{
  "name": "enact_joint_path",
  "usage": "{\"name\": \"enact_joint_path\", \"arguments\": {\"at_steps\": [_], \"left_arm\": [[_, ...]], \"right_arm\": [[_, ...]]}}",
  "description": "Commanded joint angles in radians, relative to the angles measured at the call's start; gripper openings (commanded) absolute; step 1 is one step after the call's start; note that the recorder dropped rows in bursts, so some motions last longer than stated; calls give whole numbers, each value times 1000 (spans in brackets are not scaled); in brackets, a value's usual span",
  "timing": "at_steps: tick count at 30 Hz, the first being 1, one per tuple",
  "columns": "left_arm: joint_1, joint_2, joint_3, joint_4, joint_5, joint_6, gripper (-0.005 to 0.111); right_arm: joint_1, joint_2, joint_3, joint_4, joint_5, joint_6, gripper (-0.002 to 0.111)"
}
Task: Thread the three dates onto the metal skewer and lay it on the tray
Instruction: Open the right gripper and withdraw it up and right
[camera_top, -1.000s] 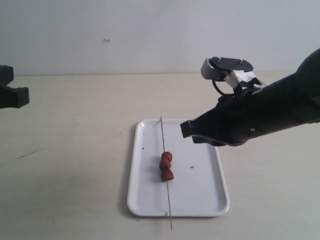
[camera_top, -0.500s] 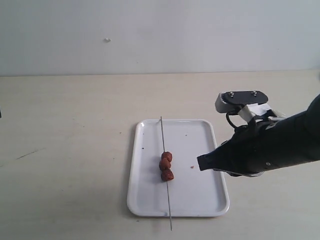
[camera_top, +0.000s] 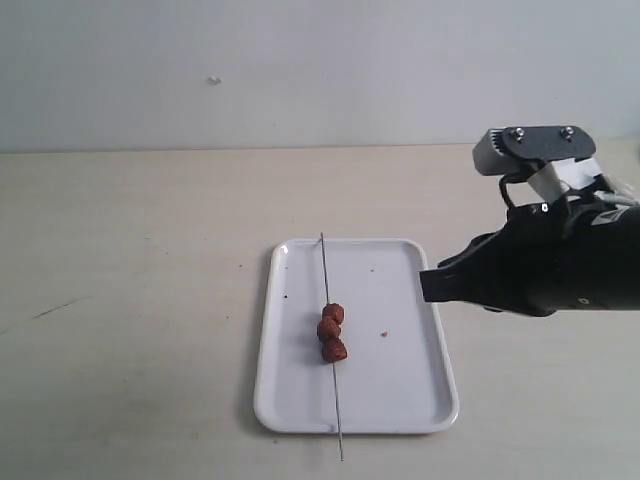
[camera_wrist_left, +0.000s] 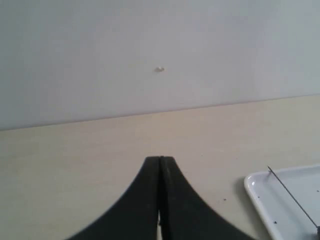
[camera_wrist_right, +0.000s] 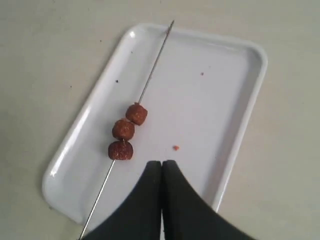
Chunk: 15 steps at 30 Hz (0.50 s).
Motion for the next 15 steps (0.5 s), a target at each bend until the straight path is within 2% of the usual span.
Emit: {"name": "enact_joint_path", "arguments": {"at_steps": [1, 6, 11, 15], "left_arm": [[-4, -5, 3, -5, -2, -1, 0], [-4, -27, 15, -5, 5, -1, 0], [13, -145, 63, -12, 6, -3, 0], [14, -325, 159, -27, 78, -3, 0]], "right_arm": [[3, -104, 4, -6, -56, -40, 0], [3, -322, 7, -6, -99, -123, 0], [3, -529, 110, -2, -211, -140, 0], [3, -756, 231, -2, -336, -114, 0]]}}
